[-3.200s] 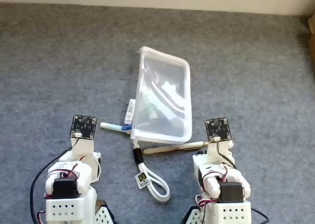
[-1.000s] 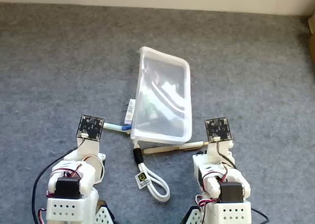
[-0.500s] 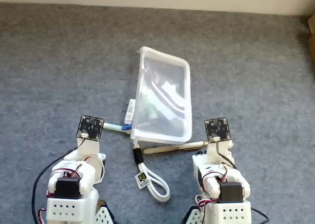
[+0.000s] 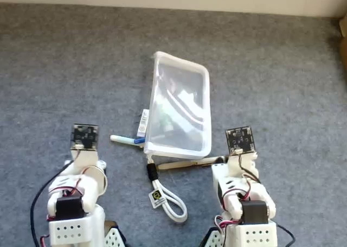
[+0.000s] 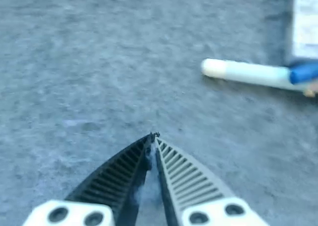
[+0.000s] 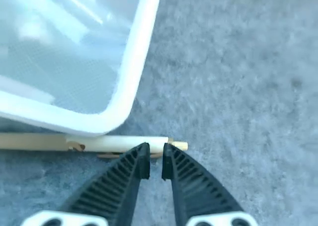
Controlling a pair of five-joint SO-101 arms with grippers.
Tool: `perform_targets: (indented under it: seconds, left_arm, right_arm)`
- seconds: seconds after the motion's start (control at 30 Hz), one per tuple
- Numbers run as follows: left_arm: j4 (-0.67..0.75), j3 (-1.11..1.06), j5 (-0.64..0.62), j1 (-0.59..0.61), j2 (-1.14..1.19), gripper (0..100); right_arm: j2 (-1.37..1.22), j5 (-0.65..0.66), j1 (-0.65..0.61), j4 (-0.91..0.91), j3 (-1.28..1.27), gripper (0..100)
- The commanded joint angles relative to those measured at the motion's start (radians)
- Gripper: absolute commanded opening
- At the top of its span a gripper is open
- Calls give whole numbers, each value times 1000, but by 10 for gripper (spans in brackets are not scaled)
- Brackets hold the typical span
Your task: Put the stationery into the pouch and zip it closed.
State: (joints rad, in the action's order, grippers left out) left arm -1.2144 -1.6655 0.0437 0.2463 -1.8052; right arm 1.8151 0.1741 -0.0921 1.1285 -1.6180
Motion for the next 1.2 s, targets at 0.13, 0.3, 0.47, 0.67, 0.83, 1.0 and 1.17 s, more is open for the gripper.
perform_targets:
  seconds: [0.13,0.3,0.47,0.67,0.83,1.0,1.17]
  left_arm:
    - [44,50,166,173,-12,7]
    - [44,50,167,168,-12,7]
    - [54,50,167,168,-12,7]
    - [126,1,167,166,-12,7]
    - [137,-5,167,168,-12,7]
    - [137,-5,167,168,-12,7]
    - [138,-5,167,168,-12,7]
  right_arm:
    - [-120,9,-206,-22,265,52]
    - [-390,-21,-351,-27,441,53]
    - [-667,-155,-498,-24,631,101]
    - [-986,-258,-651,-33,759,156]
    - [-1242,-344,-707,-147,822,156]
    - [-1415,-416,-737,-232,842,156]
    - [-1504,-497,-791,-240,874,156]
